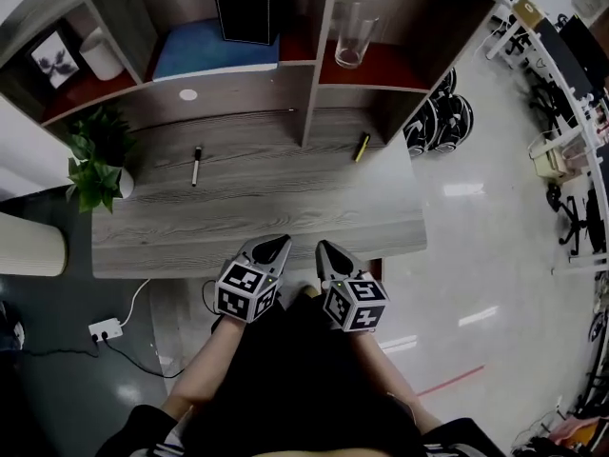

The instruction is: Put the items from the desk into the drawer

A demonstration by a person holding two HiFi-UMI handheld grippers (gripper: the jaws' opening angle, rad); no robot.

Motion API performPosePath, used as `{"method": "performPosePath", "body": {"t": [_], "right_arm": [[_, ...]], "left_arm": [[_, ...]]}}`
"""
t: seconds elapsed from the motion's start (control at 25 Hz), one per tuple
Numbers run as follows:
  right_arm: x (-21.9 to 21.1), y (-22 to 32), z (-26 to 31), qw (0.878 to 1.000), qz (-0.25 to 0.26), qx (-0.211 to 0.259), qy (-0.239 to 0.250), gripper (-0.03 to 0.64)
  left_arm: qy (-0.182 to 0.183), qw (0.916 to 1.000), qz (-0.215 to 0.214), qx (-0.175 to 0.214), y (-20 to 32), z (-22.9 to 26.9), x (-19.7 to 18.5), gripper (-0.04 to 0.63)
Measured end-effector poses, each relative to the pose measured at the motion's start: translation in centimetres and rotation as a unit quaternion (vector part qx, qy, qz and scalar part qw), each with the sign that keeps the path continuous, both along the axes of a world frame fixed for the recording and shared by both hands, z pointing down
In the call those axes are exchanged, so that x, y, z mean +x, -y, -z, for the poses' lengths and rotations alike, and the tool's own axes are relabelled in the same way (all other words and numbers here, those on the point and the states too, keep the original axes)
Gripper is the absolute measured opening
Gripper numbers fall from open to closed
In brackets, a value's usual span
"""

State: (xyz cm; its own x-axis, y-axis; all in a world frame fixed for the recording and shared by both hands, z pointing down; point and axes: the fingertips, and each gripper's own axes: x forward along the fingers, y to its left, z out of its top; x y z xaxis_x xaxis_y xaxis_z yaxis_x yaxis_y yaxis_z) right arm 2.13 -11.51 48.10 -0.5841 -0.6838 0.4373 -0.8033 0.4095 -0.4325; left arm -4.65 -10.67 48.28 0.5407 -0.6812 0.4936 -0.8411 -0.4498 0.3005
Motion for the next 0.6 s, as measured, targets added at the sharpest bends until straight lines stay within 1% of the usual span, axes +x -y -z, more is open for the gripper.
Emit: {"method": "performPosePath", "body": {"t": [0.2, 0.48, 0.6], "right_arm": [[-7.0, 2.1, 0.7, 1.000, 0.016, -0.010, 0.015, -0.003], [-16.9, 5.0, 0.3, 0.999, 0.041, -0.014, 0.008, -0.003], [-20.5, 5.9, 0.3, 0.999, 0.049, -0.018, 0.011, -0.003]], "left_arm": [[0.010, 0.9997, 0.022, -0.008, 0.5, 0.0, -6.6, 0.008], [0.016, 0.9982, 0.057, -0.008, 1.6, -0.9, -16.3, 0.008], [0.020, 0.9976, 0.067, -0.002, 2.2, -1.0, -19.6, 0.008]]}}
